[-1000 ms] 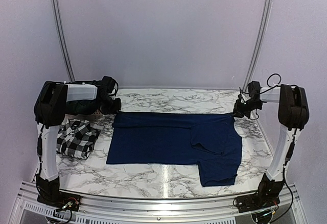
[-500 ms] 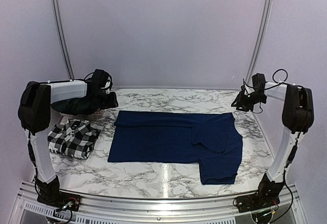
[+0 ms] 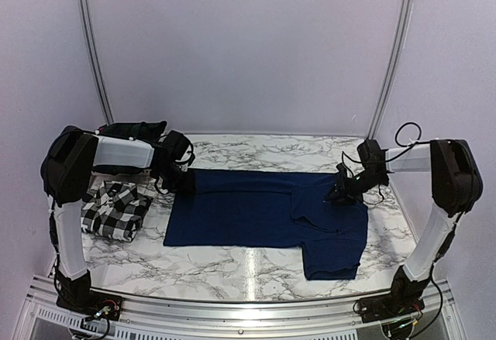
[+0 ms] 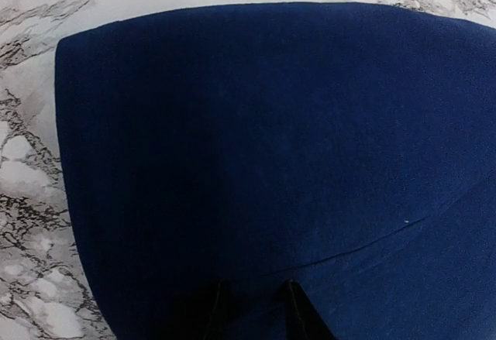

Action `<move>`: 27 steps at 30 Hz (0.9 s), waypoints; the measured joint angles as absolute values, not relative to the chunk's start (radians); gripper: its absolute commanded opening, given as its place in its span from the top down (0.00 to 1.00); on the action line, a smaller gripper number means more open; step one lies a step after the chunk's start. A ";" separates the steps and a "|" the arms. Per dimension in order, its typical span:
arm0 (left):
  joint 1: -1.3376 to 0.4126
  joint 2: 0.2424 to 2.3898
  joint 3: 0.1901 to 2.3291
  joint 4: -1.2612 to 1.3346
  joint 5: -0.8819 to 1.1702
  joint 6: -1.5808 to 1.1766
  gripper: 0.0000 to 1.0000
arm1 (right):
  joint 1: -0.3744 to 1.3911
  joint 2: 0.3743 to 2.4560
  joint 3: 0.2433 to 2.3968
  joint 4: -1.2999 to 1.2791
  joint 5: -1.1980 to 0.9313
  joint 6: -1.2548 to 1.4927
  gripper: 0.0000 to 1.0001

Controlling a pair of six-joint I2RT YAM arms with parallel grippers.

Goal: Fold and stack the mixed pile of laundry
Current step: Move the 1/3-folded T-shirt to the center of the board.

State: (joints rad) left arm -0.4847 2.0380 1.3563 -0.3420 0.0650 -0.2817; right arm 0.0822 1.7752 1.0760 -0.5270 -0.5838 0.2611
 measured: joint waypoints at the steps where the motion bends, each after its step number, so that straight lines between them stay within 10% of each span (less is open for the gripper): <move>1: -0.484 2.038 1.355 -0.341 0.058 -0.284 0.74 | 0.082 1.784 1.060 -0.525 -0.582 0.262 0.67; 9: -0.427 2.056 1.377 -0.349 -0.027 -0.305 0.70 | 0.081 1.937 1.164 -0.455 -0.624 0.271 0.67; 17: -0.368 2.106 1.497 -0.389 -0.085 -0.278 0.06 | 0.094 2.019 1.359 -0.483 -0.595 0.274 0.56; 21: -0.399 2.037 1.475 -0.399 -0.118 -0.254 0.01 | 0.092 1.894 1.364 -0.540 -0.538 0.248 0.39; 24: -0.432 1.883 1.401 -0.388 -0.144 -0.253 0.01 | 0.092 1.734 1.362 -0.562 -0.480 0.219 0.03; 27: -0.455 1.691 1.322 -0.337 -0.152 -0.265 0.01 | 0.086 1.542 1.326 -0.541 -0.415 0.200 0.02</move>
